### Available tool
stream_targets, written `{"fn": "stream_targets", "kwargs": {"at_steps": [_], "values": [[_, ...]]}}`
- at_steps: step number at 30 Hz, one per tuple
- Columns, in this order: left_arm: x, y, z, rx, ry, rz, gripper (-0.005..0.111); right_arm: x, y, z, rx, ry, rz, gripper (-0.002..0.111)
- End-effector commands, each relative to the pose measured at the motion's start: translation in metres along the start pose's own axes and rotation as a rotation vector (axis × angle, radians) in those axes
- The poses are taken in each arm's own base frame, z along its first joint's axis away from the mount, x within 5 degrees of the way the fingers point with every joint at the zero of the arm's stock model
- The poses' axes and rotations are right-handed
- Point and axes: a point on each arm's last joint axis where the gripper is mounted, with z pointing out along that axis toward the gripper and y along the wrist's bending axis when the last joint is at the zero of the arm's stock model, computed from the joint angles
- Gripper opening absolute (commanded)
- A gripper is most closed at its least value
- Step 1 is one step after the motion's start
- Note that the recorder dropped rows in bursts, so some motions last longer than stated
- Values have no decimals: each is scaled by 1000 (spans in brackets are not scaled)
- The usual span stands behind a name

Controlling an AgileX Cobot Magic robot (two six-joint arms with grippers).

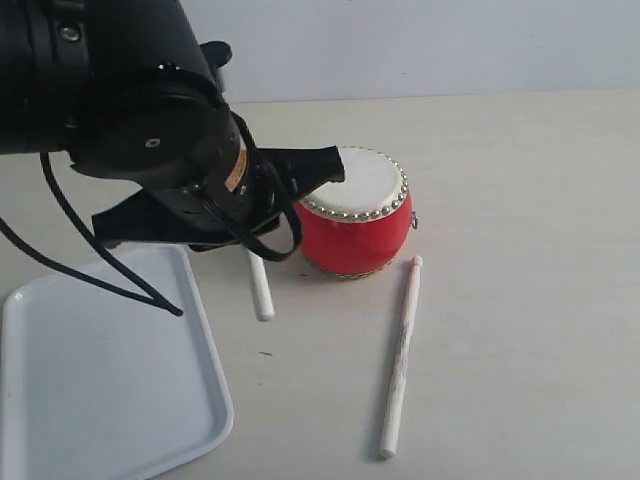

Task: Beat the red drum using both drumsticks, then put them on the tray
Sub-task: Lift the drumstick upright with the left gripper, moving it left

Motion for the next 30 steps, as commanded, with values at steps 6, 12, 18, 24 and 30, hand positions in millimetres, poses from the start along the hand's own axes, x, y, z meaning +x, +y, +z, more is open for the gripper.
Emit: {"fn": "stream_targets", "kwargs": {"at_steps": [6,12,18,24,30], "values": [[-4,3,-12,11,-34,573,0,1,-1,0,6,-7,-11,0],[-3,4,-12,10,-26,666,0,1,-1,0,6,-7,-11,0],[-6,8,-12,-48,-35,795,0,1,-1,0,6,-7,-11,0],[-21,25,-29,-185,-146,780,0,1,-1,0,6,-7,-11,0],[-27,52,-67,-134,-261,759,0,1,-1,0,6,-7,-11,0]]}}
